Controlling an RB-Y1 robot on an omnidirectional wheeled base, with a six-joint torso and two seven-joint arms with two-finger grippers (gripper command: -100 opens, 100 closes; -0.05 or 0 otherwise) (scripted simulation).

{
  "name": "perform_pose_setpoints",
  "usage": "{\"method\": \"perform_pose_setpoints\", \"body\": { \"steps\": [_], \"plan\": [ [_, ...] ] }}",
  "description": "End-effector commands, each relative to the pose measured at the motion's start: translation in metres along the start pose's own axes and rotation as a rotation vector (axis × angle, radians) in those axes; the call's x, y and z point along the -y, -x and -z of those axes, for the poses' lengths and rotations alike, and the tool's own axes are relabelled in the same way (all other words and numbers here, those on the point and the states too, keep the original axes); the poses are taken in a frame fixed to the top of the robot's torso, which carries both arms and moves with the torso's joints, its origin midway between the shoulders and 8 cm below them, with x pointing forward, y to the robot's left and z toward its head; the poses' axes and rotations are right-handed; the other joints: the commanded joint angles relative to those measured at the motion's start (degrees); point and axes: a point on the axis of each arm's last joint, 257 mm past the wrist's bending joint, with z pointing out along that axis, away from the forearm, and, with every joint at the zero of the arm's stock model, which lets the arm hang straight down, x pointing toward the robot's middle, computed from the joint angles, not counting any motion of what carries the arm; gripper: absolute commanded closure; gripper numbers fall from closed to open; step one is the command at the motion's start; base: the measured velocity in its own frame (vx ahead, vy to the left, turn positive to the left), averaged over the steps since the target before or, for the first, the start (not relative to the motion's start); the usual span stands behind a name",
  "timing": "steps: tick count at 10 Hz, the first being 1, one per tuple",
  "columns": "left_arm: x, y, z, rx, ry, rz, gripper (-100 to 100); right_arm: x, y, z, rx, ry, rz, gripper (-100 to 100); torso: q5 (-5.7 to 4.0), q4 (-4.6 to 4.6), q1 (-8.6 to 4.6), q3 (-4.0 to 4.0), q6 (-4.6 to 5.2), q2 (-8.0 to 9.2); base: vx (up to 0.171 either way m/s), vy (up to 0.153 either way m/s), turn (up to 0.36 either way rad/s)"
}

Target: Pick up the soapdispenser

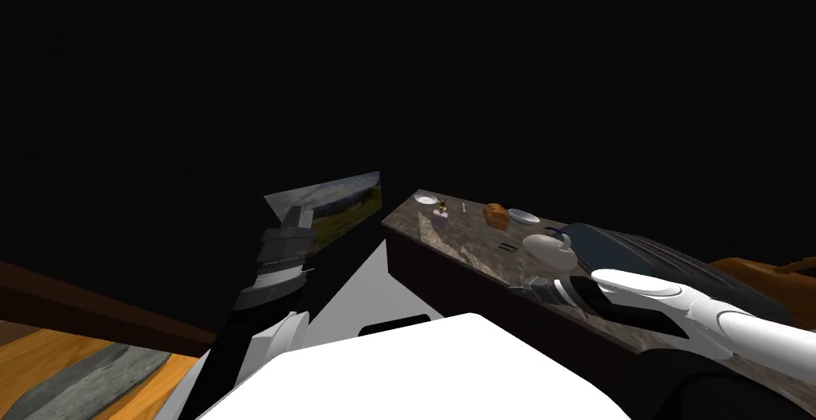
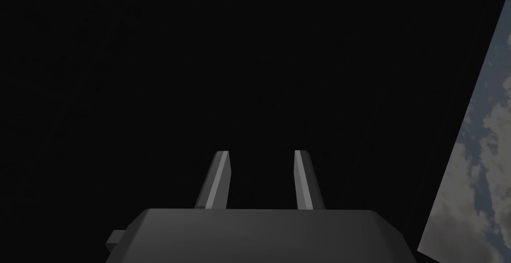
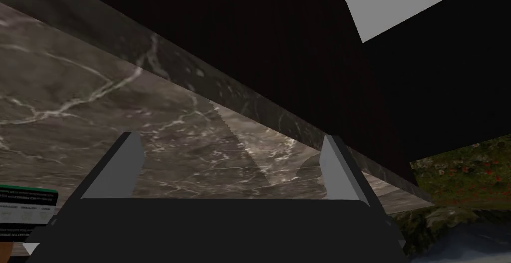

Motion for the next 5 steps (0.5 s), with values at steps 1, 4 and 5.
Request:
{"method": "perform_pose_setpoints", "body": {
  "steps": [1,4,5],
  "plan": [
    [0.0,0.0,0.0,0.0,0.0,0.0,0,0.006,0.0,0.008,-0.028,-0.001,0.033,-100,0.0,0.0,0.0,0.0,0.0,0.0,0.049,-0.03,0.147],
    [0.0,0.0,0.0,0.0,0.0,0.0,0,0.022,0.0,0.03,-0.116,-0.002,0.125,-100,-0.01,0.0,0.02,0.01,0.12,0.02,0.055,-0.027,0.238],
    [0.0,0.0,0.0,0.0,0.0,0.0,0,0.028,-0.001,0.039,-0.148,-0.003,0.156,-100,0.01,-0.01,0.05,-0.01,0.04,-0.02,0.106,-0.033,0.391]
  ]
}}
